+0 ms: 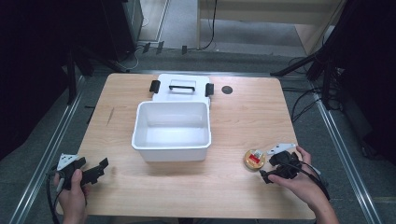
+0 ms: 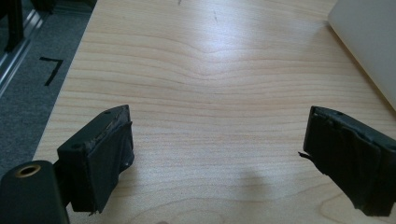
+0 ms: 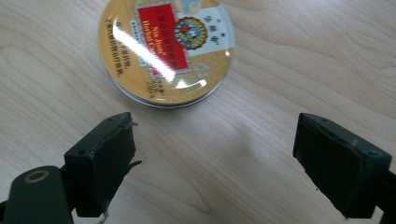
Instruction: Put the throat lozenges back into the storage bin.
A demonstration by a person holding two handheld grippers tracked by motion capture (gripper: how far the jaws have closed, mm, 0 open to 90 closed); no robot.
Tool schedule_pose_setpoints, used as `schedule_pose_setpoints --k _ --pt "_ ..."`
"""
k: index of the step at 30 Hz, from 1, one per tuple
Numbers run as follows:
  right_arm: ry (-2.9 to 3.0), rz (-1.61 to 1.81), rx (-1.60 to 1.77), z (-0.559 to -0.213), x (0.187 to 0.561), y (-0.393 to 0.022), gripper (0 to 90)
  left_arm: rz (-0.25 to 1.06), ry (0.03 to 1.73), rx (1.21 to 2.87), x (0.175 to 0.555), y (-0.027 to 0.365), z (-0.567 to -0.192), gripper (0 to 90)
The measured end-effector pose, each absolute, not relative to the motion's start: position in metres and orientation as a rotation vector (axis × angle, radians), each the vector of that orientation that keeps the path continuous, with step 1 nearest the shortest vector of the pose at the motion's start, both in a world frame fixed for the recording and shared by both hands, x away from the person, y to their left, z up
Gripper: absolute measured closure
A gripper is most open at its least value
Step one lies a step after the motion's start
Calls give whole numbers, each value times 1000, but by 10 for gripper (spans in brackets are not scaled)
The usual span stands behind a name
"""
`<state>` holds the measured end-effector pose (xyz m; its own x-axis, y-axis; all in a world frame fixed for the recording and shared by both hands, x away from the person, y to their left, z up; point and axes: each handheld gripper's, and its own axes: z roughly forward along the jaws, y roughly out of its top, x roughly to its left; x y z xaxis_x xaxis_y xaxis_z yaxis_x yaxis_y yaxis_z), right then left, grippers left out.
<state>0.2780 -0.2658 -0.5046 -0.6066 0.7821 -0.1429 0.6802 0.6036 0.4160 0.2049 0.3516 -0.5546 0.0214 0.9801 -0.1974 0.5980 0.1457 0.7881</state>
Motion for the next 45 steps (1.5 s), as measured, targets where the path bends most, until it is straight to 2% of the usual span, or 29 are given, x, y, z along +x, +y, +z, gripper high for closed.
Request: schedule_pose_setpoints --k 15,18,21,32,35,45 --pt "2746 123 1174 -495 304 -237 126 637 1669 1553 206 351 -555 90" --pt "2756 56 1210 -495 311 -230 85 637 1669 1553 206 351 -555 90" --pt "2769 5 1196 -495 316 -224 83 637 1668 1551 206 351 -555 90" --pt "2773 -13 1211 -496 330 -215 85 635 1668 1557 206 351 -555 91" --pt "2774 -31 1241 -498 333 -211 0 636 1668 1558 206 351 -555 91" --pt "2738 -6 1297 -505 343 -200 14 634 1668 1555 206 351 -555 91"
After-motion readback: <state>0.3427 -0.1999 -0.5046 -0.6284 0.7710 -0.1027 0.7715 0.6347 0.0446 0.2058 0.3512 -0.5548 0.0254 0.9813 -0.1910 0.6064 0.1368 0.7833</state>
